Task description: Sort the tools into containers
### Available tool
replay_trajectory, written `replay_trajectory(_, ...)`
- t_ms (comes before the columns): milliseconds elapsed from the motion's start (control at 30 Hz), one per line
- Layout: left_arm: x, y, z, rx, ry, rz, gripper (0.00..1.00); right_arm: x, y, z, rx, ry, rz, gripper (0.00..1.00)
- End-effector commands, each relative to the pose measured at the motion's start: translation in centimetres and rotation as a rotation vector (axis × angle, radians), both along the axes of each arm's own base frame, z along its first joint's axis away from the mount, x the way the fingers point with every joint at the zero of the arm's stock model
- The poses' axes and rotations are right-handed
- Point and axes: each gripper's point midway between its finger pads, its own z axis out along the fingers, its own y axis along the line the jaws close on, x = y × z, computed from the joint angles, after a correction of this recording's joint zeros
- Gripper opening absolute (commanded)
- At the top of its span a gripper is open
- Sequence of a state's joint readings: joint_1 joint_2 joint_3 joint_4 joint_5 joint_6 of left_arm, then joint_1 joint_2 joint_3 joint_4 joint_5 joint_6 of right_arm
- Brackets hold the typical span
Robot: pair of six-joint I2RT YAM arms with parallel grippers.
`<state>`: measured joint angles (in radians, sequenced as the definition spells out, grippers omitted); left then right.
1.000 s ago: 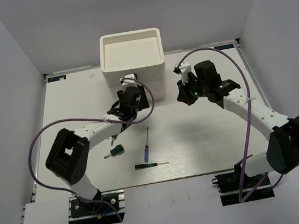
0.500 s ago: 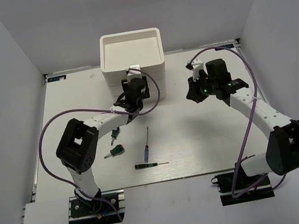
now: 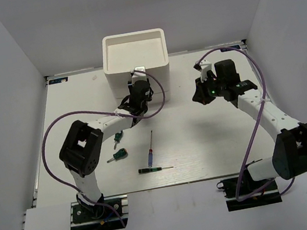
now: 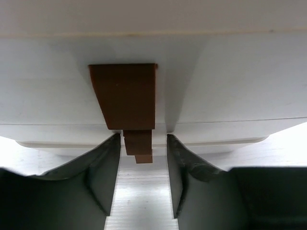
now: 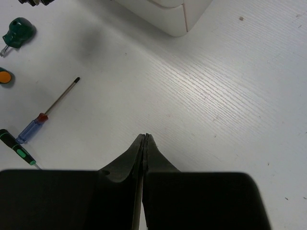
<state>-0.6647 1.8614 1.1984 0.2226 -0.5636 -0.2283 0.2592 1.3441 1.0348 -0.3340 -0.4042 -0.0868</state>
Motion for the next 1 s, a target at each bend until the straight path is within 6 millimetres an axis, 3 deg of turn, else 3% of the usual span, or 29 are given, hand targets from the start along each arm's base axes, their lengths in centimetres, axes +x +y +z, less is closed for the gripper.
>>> replay_trajectory(0, 0.9, -0.2, 1.4, -0.039, -0.056, -0.012, 0.48, 0.6, 0.3, 1.1, 0.029, -0.032, 0.011, 0.0)
replay_trajectory(167, 0.3, -0.6, 1.1, -0.037, -0.046, -0.031, 0.09, 0.7, 0.2, 1.1, 0.029, -0.036, 0.012, 0.0)
replay_trajectory(267, -0.5, -1.0, 1.2, -0.044, -0.041, -0.062, 0.0, 0.8, 0.2, 1.0, 0.03, -0.037, 0.015, 0.0)
replay_trajectory(533, -3.4, -0.5, 0.7, -0.09, -0.016, -0.104, 0.0, 0.8, 0.4, 1.0, 0.041, -0.039, 0.03, 0.0)
replay_trajectory(733, -6.1, -0.3, 1.8, -0.107, -0.019, -0.139, 0.0, 0.2, 1.0, 1.0, 0.044, -0.048, 0.089, 0.0)
replay_trajectory(833, -7.0, -0.1, 2.0, -0.115, -0.016, -0.145, 0.0, 0.0, 1.4, 1.0, 0.052, -0.057, 0.13, 0.05)
replay_trajectory(867, -7.8, 0.0, 0.7, -0.093, 0.014, -0.153, 0.0, 0.0, 1.5, 1.3, 0.053, -0.068, 0.149, 0.06)
replay_trajectory(967, -8.6, 0.0, 0.4, -0.107, 0.028, -0.154, 0.0, -0.4, 2.0, 1.5, 0.066, -0.071, 0.202, 0.1)
